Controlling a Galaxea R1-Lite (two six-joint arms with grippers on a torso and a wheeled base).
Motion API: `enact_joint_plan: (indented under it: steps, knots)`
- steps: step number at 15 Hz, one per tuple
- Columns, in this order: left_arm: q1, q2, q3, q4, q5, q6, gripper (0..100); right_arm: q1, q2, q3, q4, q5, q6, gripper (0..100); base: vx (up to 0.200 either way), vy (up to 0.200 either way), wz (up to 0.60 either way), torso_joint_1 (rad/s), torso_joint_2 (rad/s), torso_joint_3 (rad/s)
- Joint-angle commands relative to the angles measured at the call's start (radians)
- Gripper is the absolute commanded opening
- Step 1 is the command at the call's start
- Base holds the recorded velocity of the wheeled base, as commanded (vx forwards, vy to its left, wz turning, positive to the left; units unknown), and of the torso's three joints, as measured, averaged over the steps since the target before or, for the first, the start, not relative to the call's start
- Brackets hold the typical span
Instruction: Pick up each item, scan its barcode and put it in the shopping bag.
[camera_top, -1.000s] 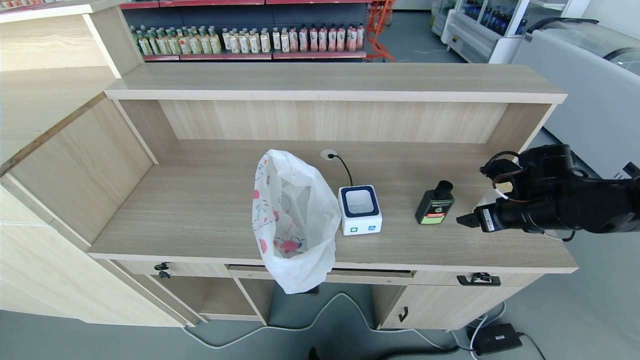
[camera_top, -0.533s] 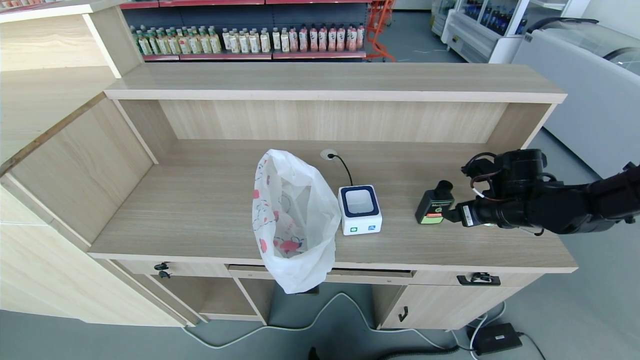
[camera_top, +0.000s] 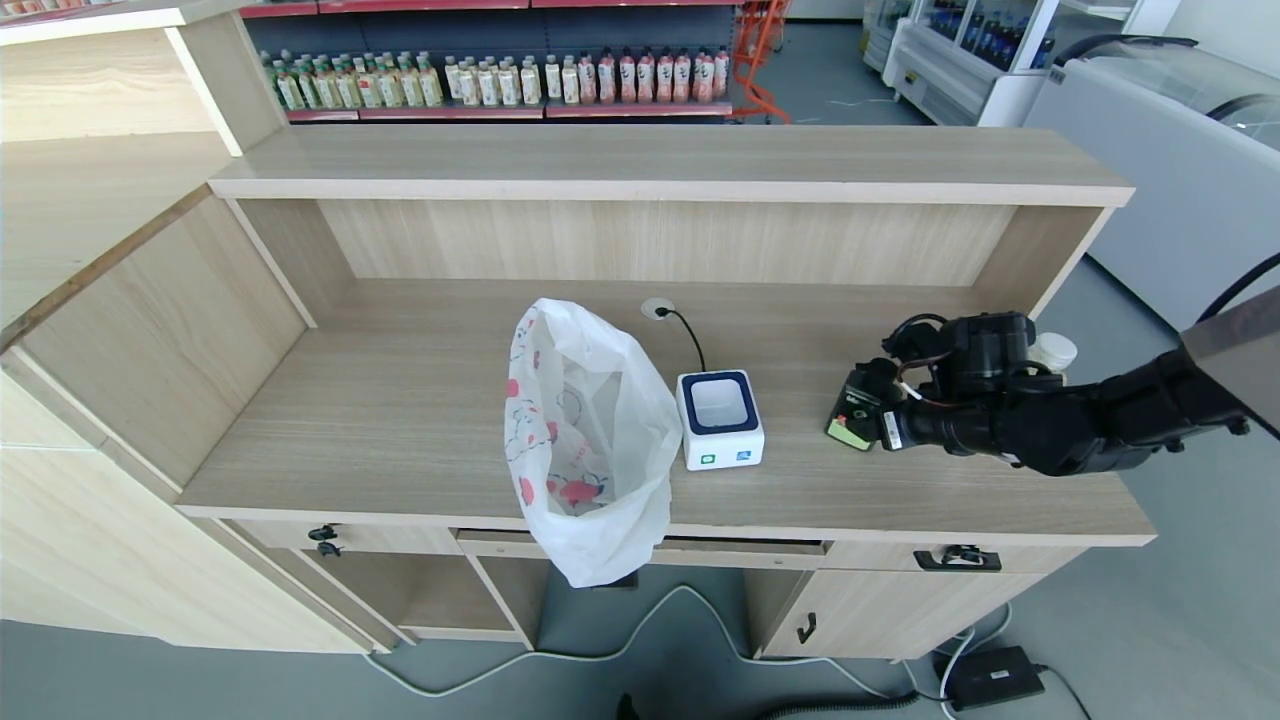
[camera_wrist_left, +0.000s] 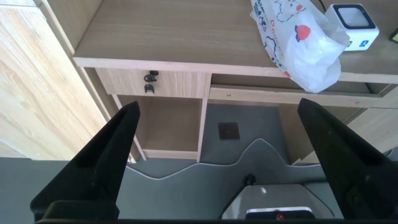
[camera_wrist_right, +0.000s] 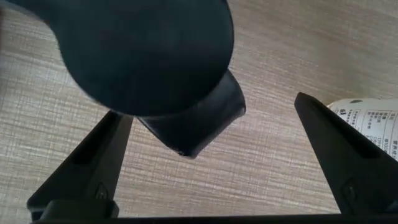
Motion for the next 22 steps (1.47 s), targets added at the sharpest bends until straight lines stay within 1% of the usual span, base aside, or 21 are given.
enact_joint_plan:
  steps: [1, 3, 6, 7, 8, 9, 10, 14, 16, 19, 20, 22]
  knots:
    - [0.0, 0.0, 0.0, 0.0, 0.0, -0.001, 100, 0.016, 0.046, -0.055, -0.001, 0.01, 0.004, 100, 0.0, 0.0, 0.0, 0.0, 0.0, 0.0]
    - [0.0, 0.0, 0.0, 0.0, 0.0, -0.001, 100, 0.024, 0.072, -0.088, -0.005, 0.063, -0.001, 100, 0.0, 0.0, 0.0, 0.0, 0.0, 0.0]
    - [0.0, 0.0, 0.0, 0.0, 0.0, -0.001, 100, 0.027, 0.123, -0.11, -0.1, 0.155, -0.001, 100, 0.0, 0.0, 0.0, 0.0, 0.0, 0.0]
    - [0.0, 0.0, 0.0, 0.0, 0.0, 0.001, 100, 0.028, 0.143, -0.113, -0.134, 0.211, -0.003, 100, 0.0, 0.0, 0.0, 0.0, 0.0, 0.0]
    - [0.0, 0.0, 0.0, 0.0, 0.0, -0.001, 100, 0.03, 0.155, -0.115, -0.159, 0.247, -0.004, 100, 0.0, 0.0, 0.0, 0.0, 0.0, 0.0]
    - [0.0, 0.0, 0.0, 0.0, 0.0, -0.001, 100, 0.03, 0.167, -0.113, -0.189, 0.265, -0.01, 100, 0.0, 0.0, 0.0, 0.0, 0.0, 0.0]
    - [0.0, 0.0, 0.0, 0.0, 0.0, -0.001, 100, 0.03, 0.181, -0.115, -0.208, 0.268, -0.023, 0, 0.0, 0.0, 0.0, 0.0, 0.0, 0.0]
    - [0.0, 0.0, 0.0, 0.0, 0.0, 0.001, 100, 0.03, 0.206, -0.173, -0.212, 0.27, -0.049, 0, 0.0, 0.0, 0.0, 0.0, 0.0, 0.0]
    - [0.0, 0.0, 0.0, 0.0, 0.0, -0.001, 100, 0.024, 0.169, -0.2, -0.225, 0.273, -0.078, 0, 0.0, 0.0, 0.0, 0.0, 0.0, 0.0]
    - [0.0, 0.0, 0.0, 0.0, 0.0, -0.001, 100, 0.002, 0.046, -0.113, -0.264, 0.313, -0.087, 0, 0.0, 0.0, 0.0, 0.0, 0.0, 0.0]
    - [0.0, 0.0, 0.0, 0.0, 0.0, -0.001, 100, -0.028, -0.043, -0.029, -0.266, 0.345, -0.139, 0, 0.0, 0.0, 0.0, 0.0, 0.0, 0.0]
    - [0.0, 0.0, 0.0, 0.0, 0.0, -0.001, 100, -0.075, -0.198, 0.137, -0.267, 0.349, -0.308, 0, 0.0, 0.0, 0.0, 0.0, 0.0, 0.0]
